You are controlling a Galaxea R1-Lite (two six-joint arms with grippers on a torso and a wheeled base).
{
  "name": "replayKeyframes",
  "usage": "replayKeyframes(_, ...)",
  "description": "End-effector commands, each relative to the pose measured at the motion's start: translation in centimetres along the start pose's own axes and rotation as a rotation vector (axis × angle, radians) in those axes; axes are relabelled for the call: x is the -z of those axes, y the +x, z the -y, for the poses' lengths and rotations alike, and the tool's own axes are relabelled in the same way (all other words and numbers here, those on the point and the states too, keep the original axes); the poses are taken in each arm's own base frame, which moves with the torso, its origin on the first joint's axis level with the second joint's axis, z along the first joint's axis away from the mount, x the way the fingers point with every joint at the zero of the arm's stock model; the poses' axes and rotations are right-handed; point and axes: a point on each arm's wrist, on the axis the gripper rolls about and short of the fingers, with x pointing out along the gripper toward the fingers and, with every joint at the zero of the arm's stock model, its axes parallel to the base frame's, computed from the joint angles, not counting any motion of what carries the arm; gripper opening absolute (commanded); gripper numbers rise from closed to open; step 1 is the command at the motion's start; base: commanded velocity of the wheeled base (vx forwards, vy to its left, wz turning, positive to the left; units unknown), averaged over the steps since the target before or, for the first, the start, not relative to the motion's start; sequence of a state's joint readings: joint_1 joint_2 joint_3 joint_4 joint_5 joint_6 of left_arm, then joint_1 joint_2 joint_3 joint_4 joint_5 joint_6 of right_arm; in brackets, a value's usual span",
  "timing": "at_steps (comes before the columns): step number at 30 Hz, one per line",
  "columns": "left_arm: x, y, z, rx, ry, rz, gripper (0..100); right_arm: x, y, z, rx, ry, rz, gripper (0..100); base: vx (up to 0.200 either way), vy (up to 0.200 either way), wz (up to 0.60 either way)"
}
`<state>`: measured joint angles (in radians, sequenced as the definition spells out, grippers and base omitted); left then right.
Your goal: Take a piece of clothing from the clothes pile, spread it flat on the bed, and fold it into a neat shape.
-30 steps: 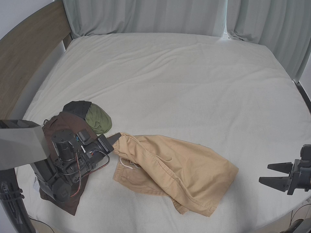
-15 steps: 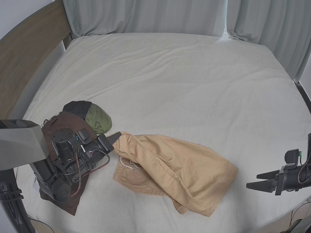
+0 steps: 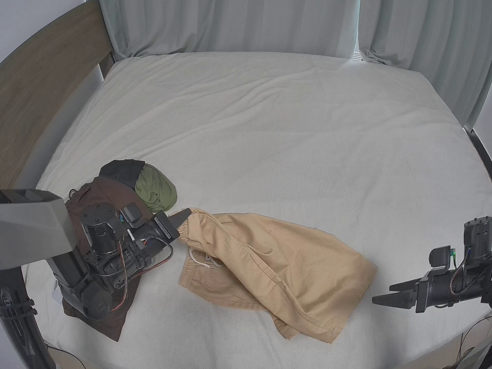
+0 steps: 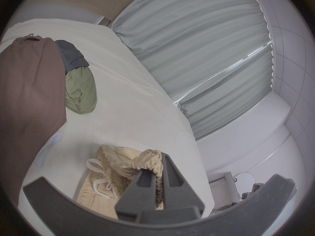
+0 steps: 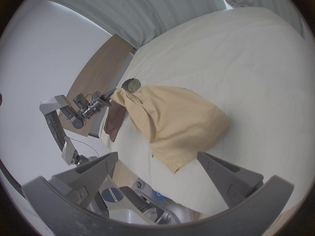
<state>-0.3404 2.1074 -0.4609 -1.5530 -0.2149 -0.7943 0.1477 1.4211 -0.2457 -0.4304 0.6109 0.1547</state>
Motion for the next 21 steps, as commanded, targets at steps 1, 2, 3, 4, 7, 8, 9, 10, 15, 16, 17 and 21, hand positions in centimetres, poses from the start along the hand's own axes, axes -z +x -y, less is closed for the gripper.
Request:
replayKeyframes(1,0.0,0.0,0.0,0.001,0.000,0.001,0,1.0,1.7,1.4,0.004,0.066,-0.095,100,0.000,0.000,0.00)
replayKeyframes(2,-0.1,0.0,0.0,0.001,0.000,0.003,0,1.1,2.0,1.5,0.000,0.073,-0.105,100,0.000,0.000,0.00)
replayKeyframes(3,-0.1,0.0,0.0,0.001,0.000,0.003,0,1.2,2.1,1.6,-0.004,0.076,-0.109,100,0.000,0.000,0.00)
replayKeyframes(4,-0.1,0.0,0.0,0.001,0.000,0.003,0,1.2,2.3,1.7,-0.008,0.078,-0.112,100,0.000,0.000,0.00)
replayKeyframes(7,0.0,0.0,-0.1,-0.001,0.000,0.001,0,1.2,2.9,2.1,-0.015,0.082,-0.117,100,0.000,0.000,0.00)
replayKeyframes(8,0.1,0.1,-0.1,-0.001,-0.001,-0.001,0,1.3,3.1,2.3,-0.014,0.087,-0.123,100,0.000,0.000,0.00)
replayKeyframes(9,0.1,0.0,-0.1,-0.002,-0.001,-0.002,0,1.4,3.3,2.4,-0.014,0.092,-0.129,100,0.000,0.000,0.00)
replayKeyframes(10,0.1,0.0,-0.1,-0.001,-0.001,-0.003,0,1.5,3.5,2.6,-0.014,0.094,-0.133,100,0.000,0.000,0.00)
replayKeyframes(15,0.1,0.0,-0.1,-0.001,-0.001,-0.001,0,2.1,4.7,3.5,-0.028,0.110,-0.152,100,0.000,0.000,0.00)
replayKeyframes(16,0.1,0.0,-0.1,-0.001,-0.001,-0.001,0,2.1,4.9,3.7,-0.028,0.113,-0.156,100,0.000,0.000,0.00)
replayKeyframes(17,0.1,0.0,-0.1,-0.001,-0.001,-0.001,0,2.1,4.9,3.7,-0.028,0.113,-0.156,100,0.000,0.000,0.00)
replayKeyframes(21,0.1,0.0,-0.1,-0.002,-0.001,-0.002,0,2.8,6.4,4.9,-0.025,0.126,-0.172,100,0.000,0.000,0.00)
